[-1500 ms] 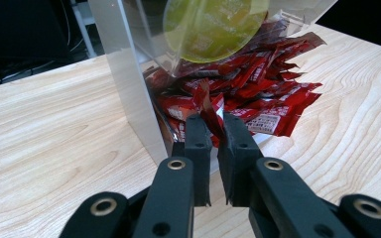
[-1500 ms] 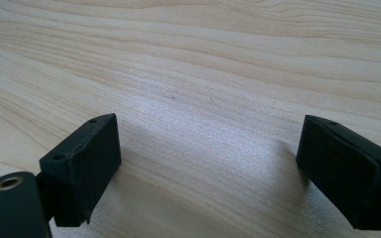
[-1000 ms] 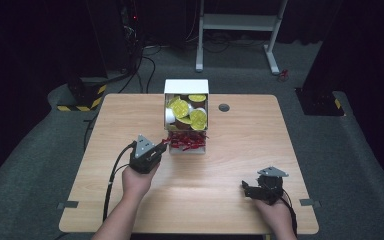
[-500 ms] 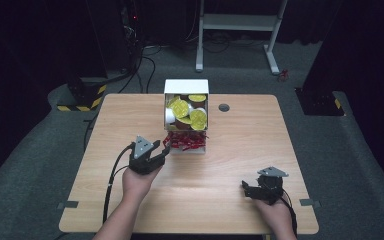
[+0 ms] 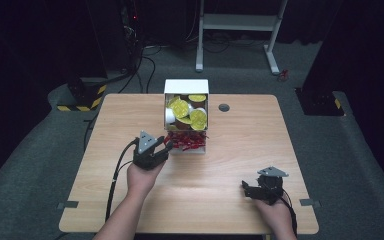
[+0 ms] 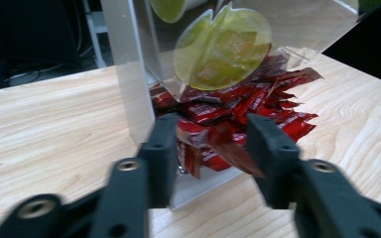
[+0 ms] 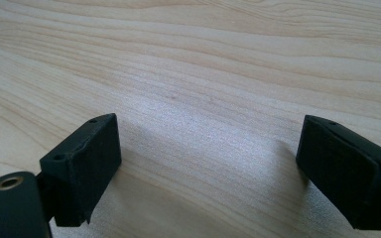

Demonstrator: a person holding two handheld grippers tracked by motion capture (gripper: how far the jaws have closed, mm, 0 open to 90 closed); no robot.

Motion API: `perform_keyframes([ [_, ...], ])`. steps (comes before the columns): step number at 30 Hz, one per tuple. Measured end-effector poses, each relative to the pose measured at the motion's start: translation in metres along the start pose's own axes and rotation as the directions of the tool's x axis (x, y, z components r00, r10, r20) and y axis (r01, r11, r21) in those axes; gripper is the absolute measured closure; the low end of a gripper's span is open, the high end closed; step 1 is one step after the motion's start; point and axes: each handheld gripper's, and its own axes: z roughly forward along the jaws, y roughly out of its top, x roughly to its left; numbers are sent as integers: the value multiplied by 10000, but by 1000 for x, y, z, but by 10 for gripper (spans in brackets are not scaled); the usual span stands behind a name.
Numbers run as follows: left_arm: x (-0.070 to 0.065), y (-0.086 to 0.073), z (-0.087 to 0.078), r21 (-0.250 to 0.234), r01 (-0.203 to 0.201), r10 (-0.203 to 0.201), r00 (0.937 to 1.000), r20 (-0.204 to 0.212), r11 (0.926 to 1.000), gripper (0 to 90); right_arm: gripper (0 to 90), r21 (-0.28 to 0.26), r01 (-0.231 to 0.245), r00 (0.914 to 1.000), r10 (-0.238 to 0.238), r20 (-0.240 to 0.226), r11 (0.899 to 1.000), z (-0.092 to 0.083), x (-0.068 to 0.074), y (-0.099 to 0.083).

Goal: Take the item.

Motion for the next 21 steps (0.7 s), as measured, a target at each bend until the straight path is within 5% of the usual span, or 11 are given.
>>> perform_keyframes([
  [4,1,-1,-1,29,55,-55,9999,-86,10000,781,102,-1,1,10000,-1,2,10000,0,0,0],
  [21,5,-15,-22,-420,270,-259,9993,272,9988,827,102,-2,7,10000,-7,-4,10000,0,0,0],
])
